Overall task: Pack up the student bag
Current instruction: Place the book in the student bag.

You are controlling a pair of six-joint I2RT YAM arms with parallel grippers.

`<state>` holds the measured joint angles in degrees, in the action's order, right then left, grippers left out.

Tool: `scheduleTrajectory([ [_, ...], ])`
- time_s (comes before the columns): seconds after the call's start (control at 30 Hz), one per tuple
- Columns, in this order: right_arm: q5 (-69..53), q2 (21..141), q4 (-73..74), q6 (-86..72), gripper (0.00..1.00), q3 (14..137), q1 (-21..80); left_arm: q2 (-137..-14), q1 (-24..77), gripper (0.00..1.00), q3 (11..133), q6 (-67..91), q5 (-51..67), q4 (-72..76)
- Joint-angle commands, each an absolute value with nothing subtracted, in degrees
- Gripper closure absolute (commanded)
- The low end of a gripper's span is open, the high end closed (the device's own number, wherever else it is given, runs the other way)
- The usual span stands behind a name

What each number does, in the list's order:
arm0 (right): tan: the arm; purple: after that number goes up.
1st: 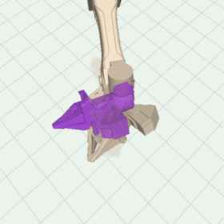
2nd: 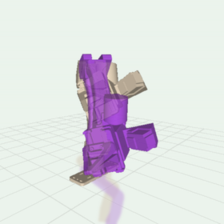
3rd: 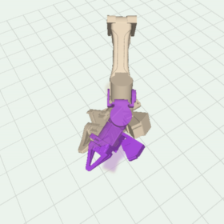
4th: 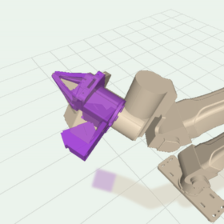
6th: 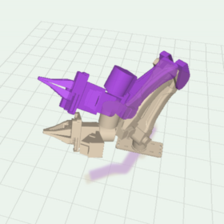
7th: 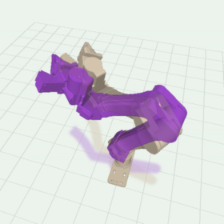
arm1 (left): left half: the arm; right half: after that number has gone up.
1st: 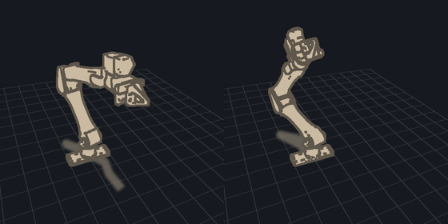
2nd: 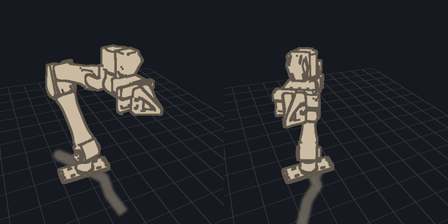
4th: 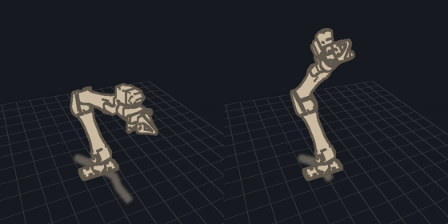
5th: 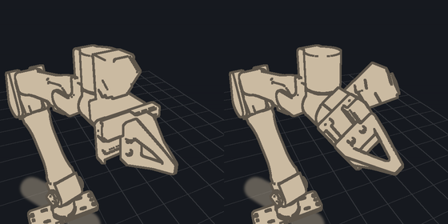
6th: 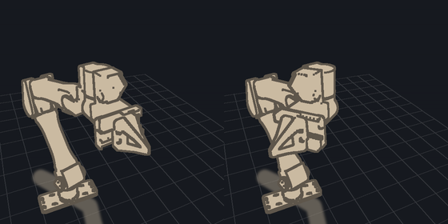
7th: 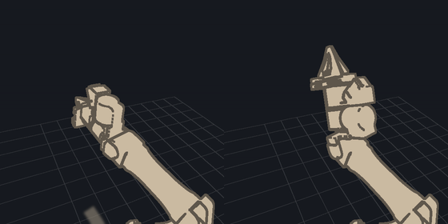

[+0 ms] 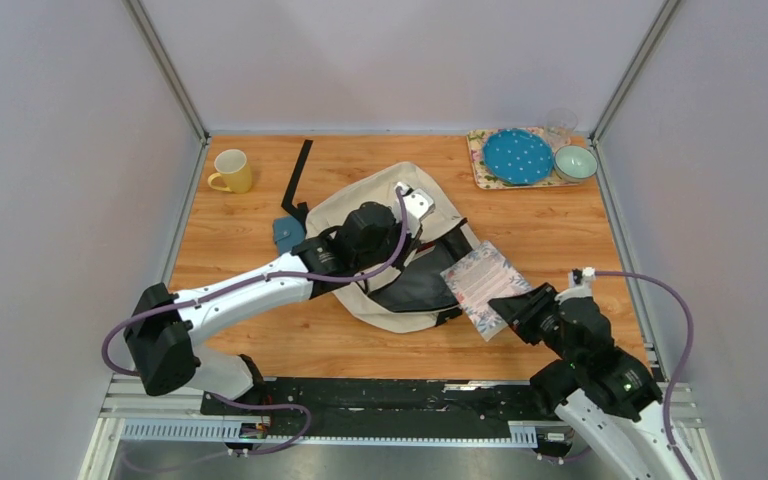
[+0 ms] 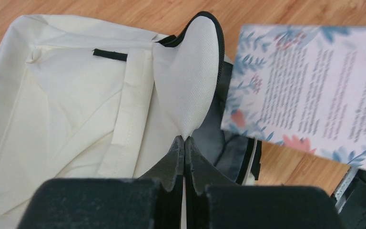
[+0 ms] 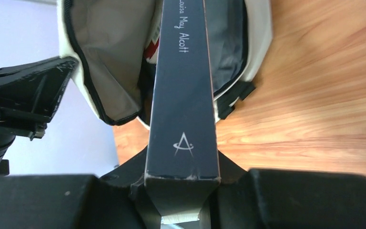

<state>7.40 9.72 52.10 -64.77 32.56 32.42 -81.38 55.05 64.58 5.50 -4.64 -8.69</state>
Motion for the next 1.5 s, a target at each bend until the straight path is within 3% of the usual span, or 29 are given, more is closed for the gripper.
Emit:
scheduleTrajectory([
  [0.0, -4.47, 10.37, 31.93, -73.81, 1.00, 25.86, 32.43, -75.85, 55.37, 1.00, 61.88, 10.37, -2.20, 5.53],
  [0.13, -9.92, 12.65, 14.17, -79.10, 1.00, 19.34, 32.52, -75.85, 55.28, 1.00, 62.84, 9.93, -0.62, 5.54],
  [0.53, -13.18, 31.19, -6.32, -80.50, 1.00, 19.86, 32.52, -73.83, 55.20, 1.00, 61.17, 9.05, 3.34, 5.71],
  [0.9, -9.06, 48.94, -27.32, -83.93, 1.00, 18.54, 32.52, -72.42, 55.28, 1.00, 60.73, 8.88, 3.78, 5.45],
  [1.33, 4.48, 71.00, -25.66, -84.99, 1.00, 30.39, 36.56, -70.75, 55.20, 1.00, 57.13, 10.63, 3.52, 6.94],
  [1.47, 6.76, 81.09, -28.30, -86.39, 0.91, 33.65, 38.05, -70.93, 55.20, 1.00, 56.95, 11.25, 3.52, 6.59],
])
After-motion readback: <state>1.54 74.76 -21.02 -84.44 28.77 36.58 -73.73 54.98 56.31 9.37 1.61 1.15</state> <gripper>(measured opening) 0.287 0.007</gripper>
